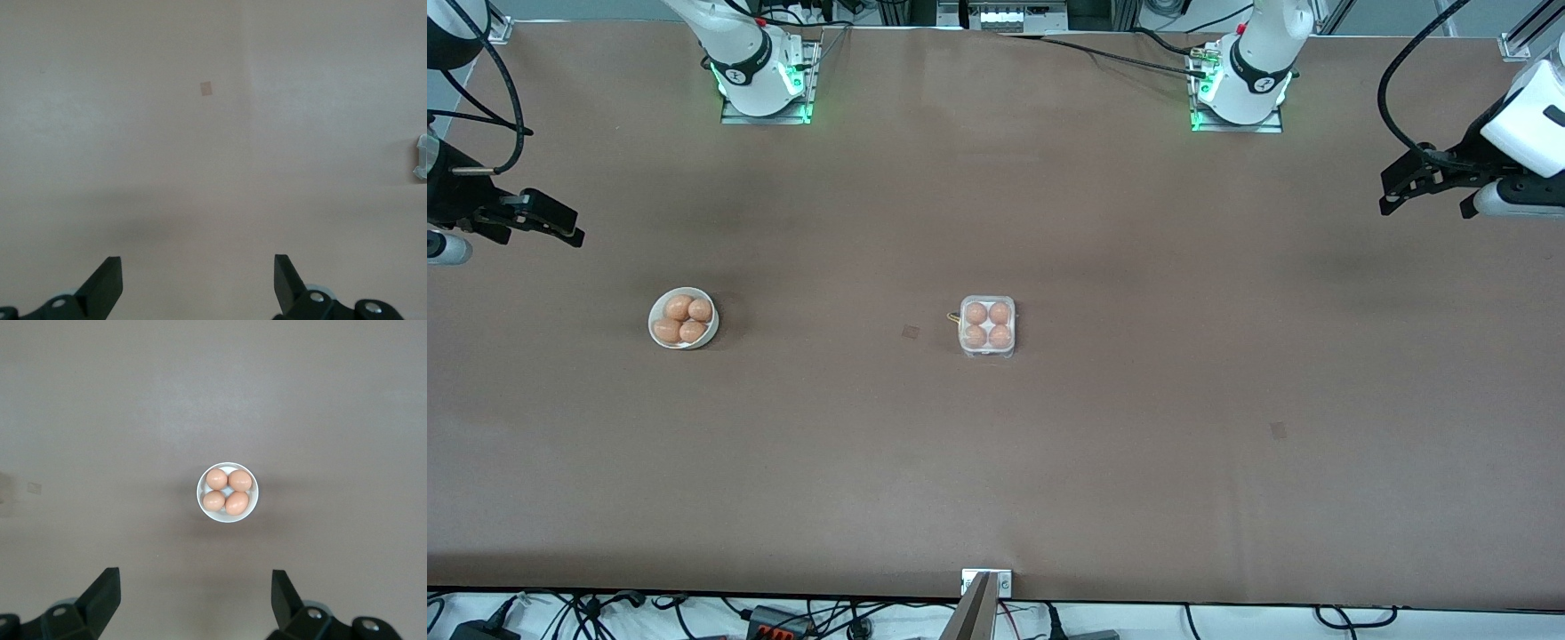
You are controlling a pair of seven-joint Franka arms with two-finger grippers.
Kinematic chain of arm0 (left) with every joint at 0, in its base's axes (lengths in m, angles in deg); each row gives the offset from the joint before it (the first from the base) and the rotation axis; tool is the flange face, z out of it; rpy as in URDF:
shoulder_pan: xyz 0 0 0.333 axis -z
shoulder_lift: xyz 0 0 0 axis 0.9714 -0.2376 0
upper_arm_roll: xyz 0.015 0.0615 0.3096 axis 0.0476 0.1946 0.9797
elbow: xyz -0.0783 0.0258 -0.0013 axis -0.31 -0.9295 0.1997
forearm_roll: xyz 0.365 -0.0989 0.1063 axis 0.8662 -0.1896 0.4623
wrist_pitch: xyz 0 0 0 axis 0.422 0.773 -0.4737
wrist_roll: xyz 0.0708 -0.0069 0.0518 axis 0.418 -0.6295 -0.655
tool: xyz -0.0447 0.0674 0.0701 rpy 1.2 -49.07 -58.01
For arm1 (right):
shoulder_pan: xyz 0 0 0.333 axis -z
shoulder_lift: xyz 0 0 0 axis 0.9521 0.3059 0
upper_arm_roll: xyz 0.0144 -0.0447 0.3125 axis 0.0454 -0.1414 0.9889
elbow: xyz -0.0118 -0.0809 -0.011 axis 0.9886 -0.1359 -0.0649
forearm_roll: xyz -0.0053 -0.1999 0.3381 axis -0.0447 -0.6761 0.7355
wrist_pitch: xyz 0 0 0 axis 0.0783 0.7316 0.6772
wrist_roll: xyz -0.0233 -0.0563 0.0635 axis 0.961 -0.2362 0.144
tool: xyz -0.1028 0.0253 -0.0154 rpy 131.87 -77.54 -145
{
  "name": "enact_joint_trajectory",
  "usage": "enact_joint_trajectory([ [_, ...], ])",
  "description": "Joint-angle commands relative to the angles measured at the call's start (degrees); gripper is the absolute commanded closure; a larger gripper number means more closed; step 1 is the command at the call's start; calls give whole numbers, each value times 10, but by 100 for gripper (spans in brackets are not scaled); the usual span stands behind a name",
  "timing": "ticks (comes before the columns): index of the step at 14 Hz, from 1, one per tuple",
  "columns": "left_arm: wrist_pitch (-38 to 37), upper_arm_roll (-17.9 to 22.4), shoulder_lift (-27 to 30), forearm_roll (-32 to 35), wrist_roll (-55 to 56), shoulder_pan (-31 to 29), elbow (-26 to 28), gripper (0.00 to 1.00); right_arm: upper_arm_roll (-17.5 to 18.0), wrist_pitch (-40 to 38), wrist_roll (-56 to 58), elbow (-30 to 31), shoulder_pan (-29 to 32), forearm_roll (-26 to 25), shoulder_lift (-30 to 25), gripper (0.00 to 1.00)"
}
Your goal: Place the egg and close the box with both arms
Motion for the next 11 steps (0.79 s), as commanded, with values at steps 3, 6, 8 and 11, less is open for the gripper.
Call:
enact_joint_trajectory([
  [3,-25,-18,-15,0,18,-4,-31,0,6,-10,6,-3,8,-5,-5,0],
  [6,-32,-22,-17,0,19,-7,-37,0,6,-11,5,-3,8,-4,-5,0],
  [8,-34,-23,-18,0,19,-5,-38,0,6,-12,5,-3,8,-4,-6,0],
  [11,-34,-22,-20,1,19,-4,-38,0,5,-12,5,-4,9,-4,-6,0],
])
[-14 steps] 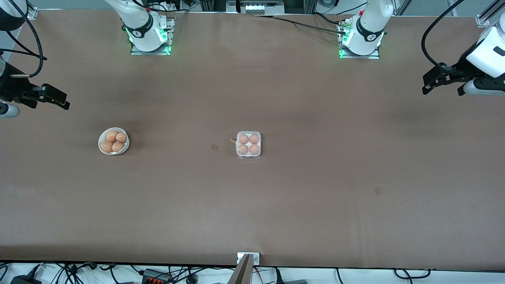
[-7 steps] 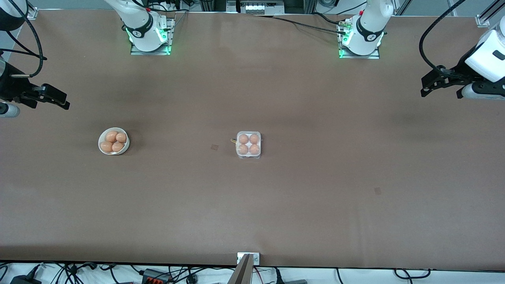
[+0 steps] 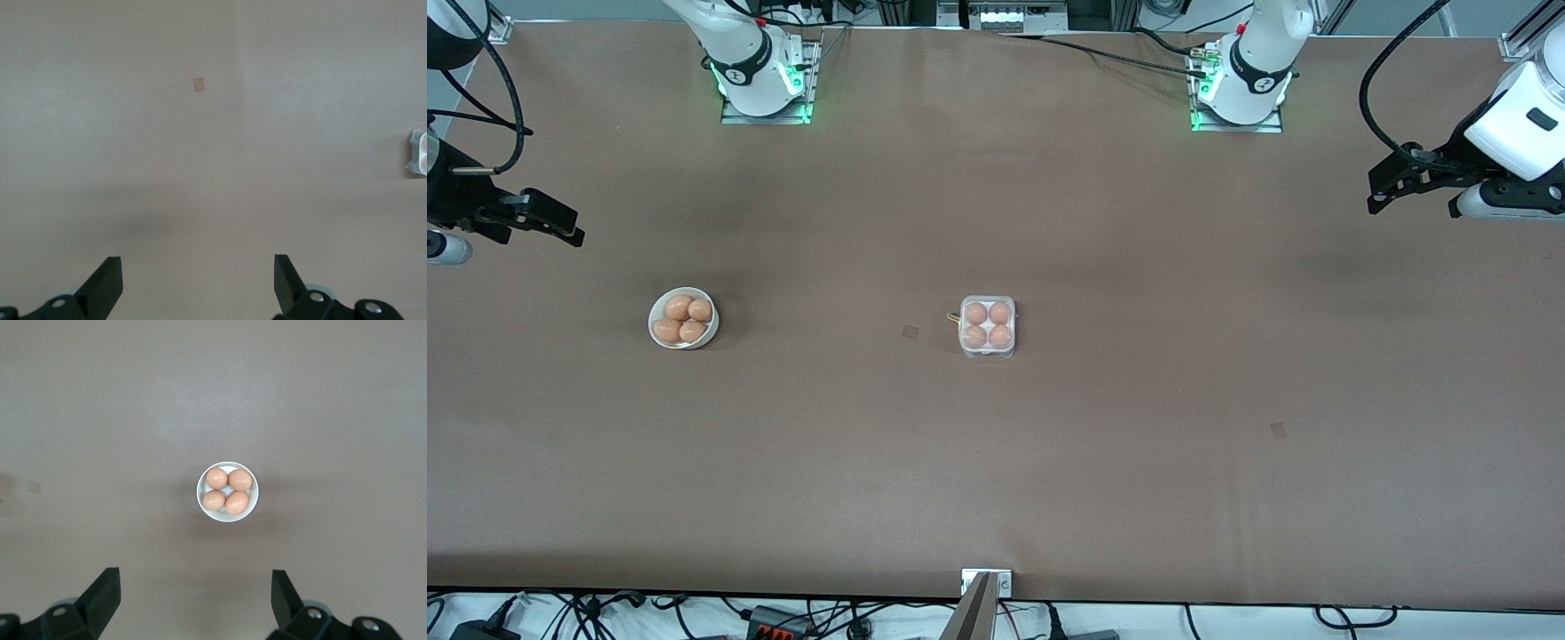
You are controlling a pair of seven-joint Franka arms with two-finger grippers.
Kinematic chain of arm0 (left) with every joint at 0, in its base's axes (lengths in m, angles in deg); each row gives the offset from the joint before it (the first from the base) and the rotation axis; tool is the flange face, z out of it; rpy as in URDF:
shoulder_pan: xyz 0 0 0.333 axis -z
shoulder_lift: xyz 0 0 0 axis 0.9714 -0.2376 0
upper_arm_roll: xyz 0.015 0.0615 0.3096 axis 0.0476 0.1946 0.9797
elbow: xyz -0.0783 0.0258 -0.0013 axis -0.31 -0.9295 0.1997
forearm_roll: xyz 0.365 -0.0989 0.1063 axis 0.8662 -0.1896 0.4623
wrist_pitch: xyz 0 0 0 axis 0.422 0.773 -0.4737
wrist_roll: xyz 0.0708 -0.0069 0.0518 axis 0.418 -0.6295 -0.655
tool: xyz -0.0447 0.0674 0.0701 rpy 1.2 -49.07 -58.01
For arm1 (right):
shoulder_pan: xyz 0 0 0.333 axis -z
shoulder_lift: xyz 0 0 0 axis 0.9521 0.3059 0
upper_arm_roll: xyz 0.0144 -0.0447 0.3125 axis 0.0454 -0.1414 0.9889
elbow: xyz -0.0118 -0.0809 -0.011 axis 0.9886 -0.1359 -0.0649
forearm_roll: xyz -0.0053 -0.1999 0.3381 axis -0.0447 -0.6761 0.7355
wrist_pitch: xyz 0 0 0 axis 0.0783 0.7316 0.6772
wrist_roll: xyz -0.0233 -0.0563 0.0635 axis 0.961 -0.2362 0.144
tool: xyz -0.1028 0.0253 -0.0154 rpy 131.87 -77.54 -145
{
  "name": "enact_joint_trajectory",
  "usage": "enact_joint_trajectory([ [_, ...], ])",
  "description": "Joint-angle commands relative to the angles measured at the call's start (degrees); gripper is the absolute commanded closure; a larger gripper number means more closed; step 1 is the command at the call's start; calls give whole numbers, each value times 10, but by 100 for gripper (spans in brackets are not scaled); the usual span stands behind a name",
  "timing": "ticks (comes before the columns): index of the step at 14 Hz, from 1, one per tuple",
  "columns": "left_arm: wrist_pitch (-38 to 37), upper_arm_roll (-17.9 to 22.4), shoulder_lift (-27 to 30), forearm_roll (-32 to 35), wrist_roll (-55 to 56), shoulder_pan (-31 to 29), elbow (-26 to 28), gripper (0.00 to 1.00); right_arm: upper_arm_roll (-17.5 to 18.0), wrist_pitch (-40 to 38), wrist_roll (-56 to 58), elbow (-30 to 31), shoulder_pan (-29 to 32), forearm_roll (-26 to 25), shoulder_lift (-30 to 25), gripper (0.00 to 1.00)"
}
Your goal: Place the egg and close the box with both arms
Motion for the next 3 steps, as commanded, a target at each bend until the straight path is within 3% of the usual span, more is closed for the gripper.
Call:
enact_joint_trajectory([
  [1,-14,-6,-11,1,5,-4,-21,0,5,-11,5,-4,9,-4,-7,0],
  [3,-14,-6,-11,1,5,-4,-21,0,5,-11,5,-4,8,-4,-6,0],
])
